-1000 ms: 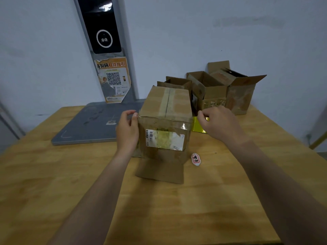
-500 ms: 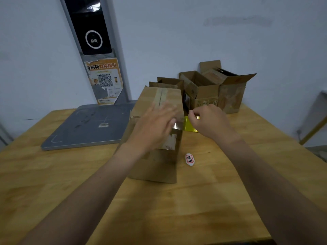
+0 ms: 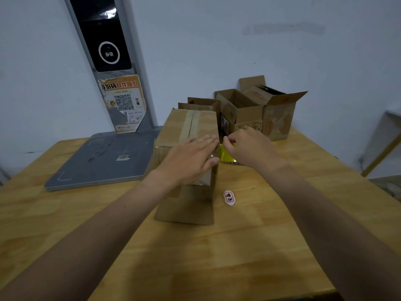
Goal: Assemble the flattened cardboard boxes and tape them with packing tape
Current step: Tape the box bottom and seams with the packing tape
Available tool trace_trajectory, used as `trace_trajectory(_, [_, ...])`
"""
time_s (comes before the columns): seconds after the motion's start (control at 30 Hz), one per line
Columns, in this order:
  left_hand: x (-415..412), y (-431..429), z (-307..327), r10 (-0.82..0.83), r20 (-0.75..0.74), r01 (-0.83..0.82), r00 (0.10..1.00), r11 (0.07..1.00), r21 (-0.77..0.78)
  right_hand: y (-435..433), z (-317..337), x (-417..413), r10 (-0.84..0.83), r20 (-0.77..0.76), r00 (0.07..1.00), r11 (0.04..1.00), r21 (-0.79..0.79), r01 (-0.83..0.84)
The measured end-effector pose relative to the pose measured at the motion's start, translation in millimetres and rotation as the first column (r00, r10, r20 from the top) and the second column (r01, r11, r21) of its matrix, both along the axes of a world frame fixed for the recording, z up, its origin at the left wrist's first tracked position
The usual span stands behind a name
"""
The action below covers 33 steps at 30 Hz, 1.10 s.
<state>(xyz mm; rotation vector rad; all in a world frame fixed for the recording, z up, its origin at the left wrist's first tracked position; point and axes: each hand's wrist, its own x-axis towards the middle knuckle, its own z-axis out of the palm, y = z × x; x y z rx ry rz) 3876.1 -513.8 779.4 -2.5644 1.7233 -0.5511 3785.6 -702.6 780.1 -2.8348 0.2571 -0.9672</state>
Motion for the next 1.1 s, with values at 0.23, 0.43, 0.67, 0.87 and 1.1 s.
trace_trajectory(0.23, [37,46,6,0.172,-0.089,-0.176,0.981,0.984,-0.032,0,-2,1,0.055,-0.040,0.998,0.997,0.058,-0.052])
trace_trajectory(0.43, [64,88,-12,0.199,-0.614,-0.396,0.764,0.896,-0.202,2,-7,4,0.060,-0.019,0.998,0.997,0.049,-0.059])
trace_trajectory(0.67, [52,76,-39,-0.110,-0.836,-0.564,0.537,0.690,-0.453,8,-13,4,0.033,0.022,0.999,0.999,-0.007,-0.033])
trace_trajectory(0.87, [45,63,-8,0.331,-0.306,-0.425,0.893,0.843,-0.330,4,-11,3,0.039,0.003,0.999,0.999,0.029,-0.039])
trace_trajectory(1.1, [29,-13,24,0.081,-0.163,-0.079,0.983,0.997,0.017,0,-10,3,0.090,0.007,0.996,0.993,0.071,-0.090])
